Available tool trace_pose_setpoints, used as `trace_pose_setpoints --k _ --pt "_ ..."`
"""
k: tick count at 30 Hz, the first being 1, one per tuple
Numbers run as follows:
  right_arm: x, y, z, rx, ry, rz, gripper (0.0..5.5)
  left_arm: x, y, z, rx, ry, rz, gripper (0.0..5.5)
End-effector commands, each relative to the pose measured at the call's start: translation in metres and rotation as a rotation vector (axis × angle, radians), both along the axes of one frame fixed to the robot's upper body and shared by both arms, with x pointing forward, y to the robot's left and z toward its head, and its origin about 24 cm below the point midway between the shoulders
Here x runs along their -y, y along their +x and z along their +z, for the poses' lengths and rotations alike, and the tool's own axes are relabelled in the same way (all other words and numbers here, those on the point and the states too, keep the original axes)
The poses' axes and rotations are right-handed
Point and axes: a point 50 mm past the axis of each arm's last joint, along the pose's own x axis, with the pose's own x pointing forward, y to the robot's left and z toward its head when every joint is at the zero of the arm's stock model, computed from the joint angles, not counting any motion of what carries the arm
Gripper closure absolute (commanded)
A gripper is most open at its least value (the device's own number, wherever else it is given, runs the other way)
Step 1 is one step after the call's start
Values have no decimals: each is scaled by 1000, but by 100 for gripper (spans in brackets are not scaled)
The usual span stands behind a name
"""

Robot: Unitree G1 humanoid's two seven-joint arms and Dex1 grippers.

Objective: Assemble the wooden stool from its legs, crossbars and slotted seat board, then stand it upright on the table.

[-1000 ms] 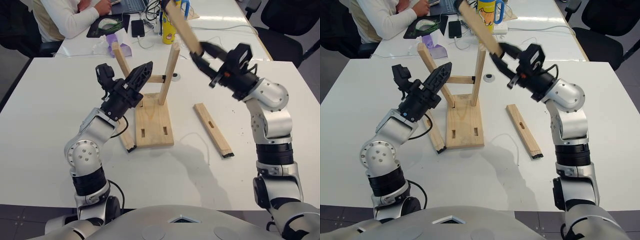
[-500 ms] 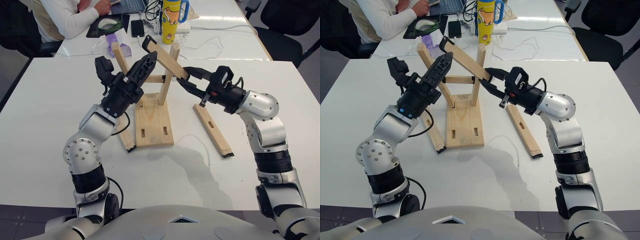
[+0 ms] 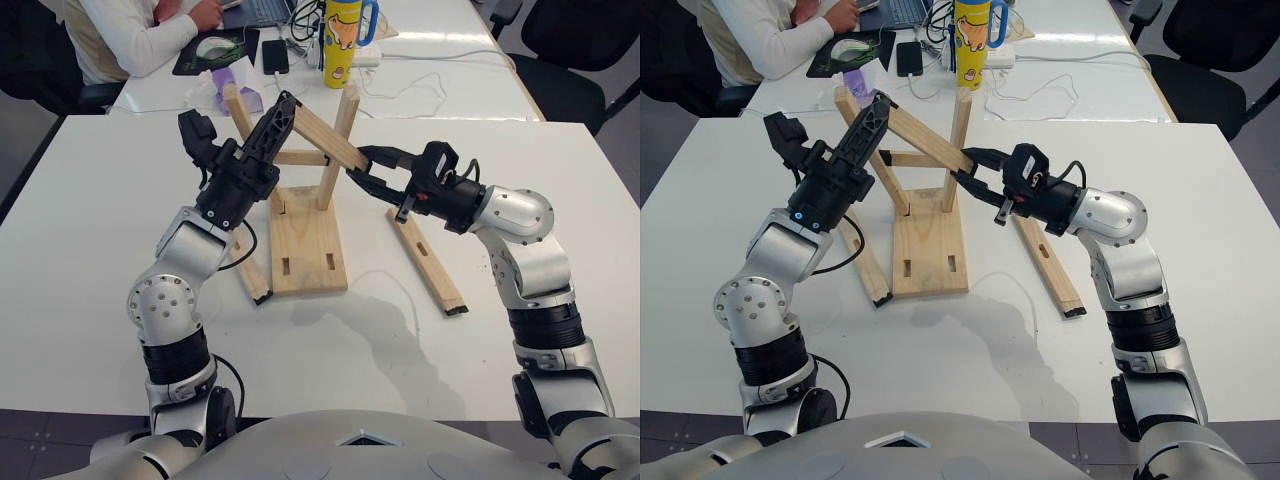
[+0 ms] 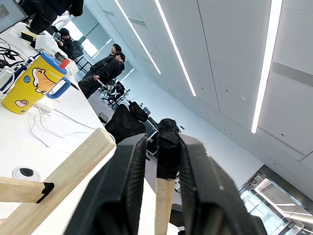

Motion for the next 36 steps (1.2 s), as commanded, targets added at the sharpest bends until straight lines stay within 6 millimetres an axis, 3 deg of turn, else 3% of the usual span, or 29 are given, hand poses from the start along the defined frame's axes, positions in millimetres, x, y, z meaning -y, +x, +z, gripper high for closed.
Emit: trace_pose_setpoints --k 1,9,10,14,17,20,25,27,31,36 --pt "-2 0 -1 -7 -2 -2 419 -2 2 -2 -14 14 14 502" --pt "-3 -3 -1 -46 -4 25 419 -11 6 -4 -28 21 56 503" --pt "-3 -3 1 -55 5 27 382 -13 6 -6 -34 25 67 503" --pt "0 1 8 -112 77 19 335 -25 5 -13 -67 49 124 503" --pt "8 10 20 -159 199 -34 335 -42 -1 -21 -133 76 214 503" --pt "23 27 20 -170 274 -217 335 -58 -20 -33 -235 93 315 503" --pt "43 40 3 -179 280 -474 335 -75 -50 -49 -359 178 534 503" --pt "51 45 -9 -210 305 -612 362 -74 -56 -55 -367 270 600 503" --pt "63 43 -37 -301 365 -802 420 -69 -54 -65 -370 354 682 503" --pt "58 32 -57 -348 360 -842 502 -73 -50 -80 -427 391 816 503"
